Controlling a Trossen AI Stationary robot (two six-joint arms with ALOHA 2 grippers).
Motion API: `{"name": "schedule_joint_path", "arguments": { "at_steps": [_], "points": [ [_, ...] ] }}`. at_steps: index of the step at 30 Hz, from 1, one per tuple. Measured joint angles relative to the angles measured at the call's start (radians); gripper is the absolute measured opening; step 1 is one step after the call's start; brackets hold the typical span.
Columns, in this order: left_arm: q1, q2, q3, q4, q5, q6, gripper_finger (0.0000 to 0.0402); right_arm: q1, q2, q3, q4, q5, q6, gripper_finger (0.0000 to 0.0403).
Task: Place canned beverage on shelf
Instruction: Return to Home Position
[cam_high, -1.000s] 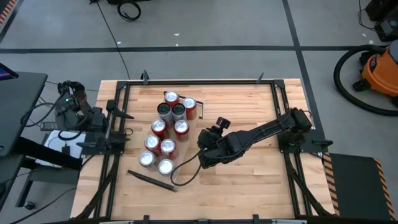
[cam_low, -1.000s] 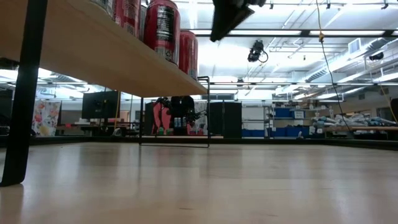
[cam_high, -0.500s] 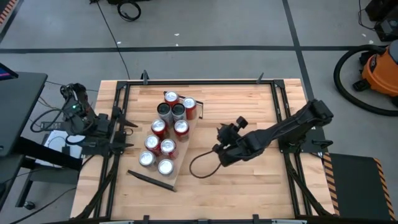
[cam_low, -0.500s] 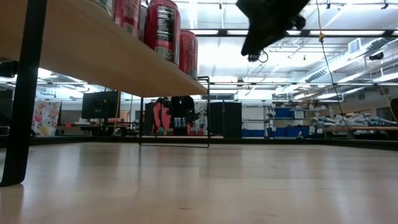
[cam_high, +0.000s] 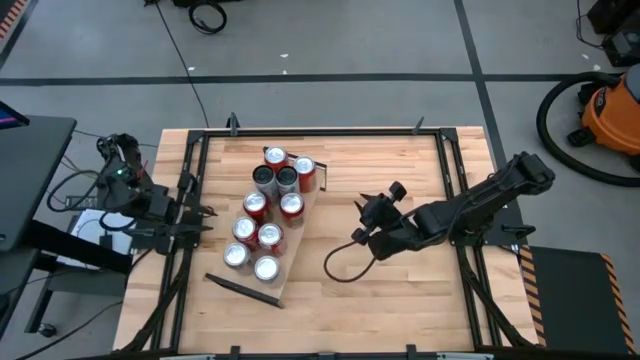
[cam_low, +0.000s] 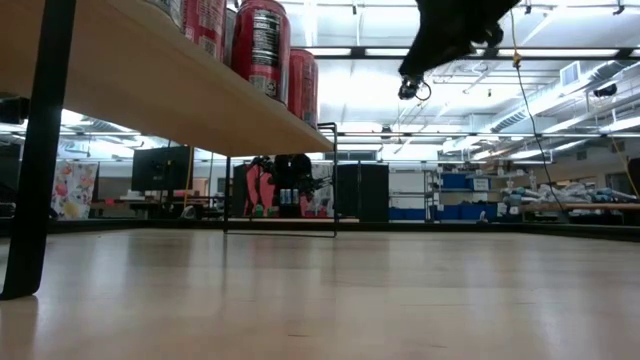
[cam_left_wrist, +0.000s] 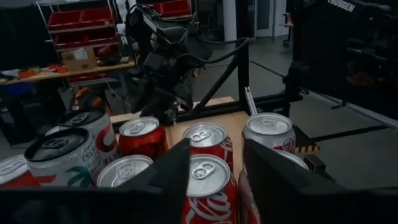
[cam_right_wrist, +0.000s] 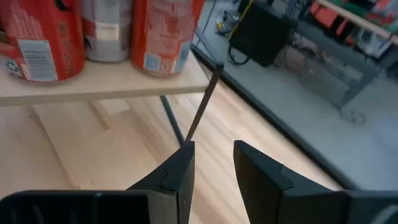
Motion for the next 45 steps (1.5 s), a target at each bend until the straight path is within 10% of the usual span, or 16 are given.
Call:
{"name": "schedule_joint_path", "arguments": {
  "at_steps": [16, 24, 31, 45],
  "points": [
    [0.000, 0.001, 0.000, 0.028, -0.001, 0.044, 0.0005, -0.007, -0.033, 0.018, 0.449, -0.116, -0.717, 0.0121],
    [0.000, 0.000, 0.001, 0.045, -0.031, 0.085, 0.0028, -0.012, -0.033, 0.019, 0.542, -0.216, -0.575, 0.0121],
    [0.000, -0.008, 0.001, 0.016, 0.113, 0.105, 0.0031, -0.112, -0.099, -0.033, 0.591, -0.680, -0.511, 0.0121],
    [0.002, -0.265, -0.102, 0.023, 0.138, 0.126, 0.0031, -0.189, -0.337, -0.397, 0.915, -0.809, -0.468, 0.0122]
  ]
}}
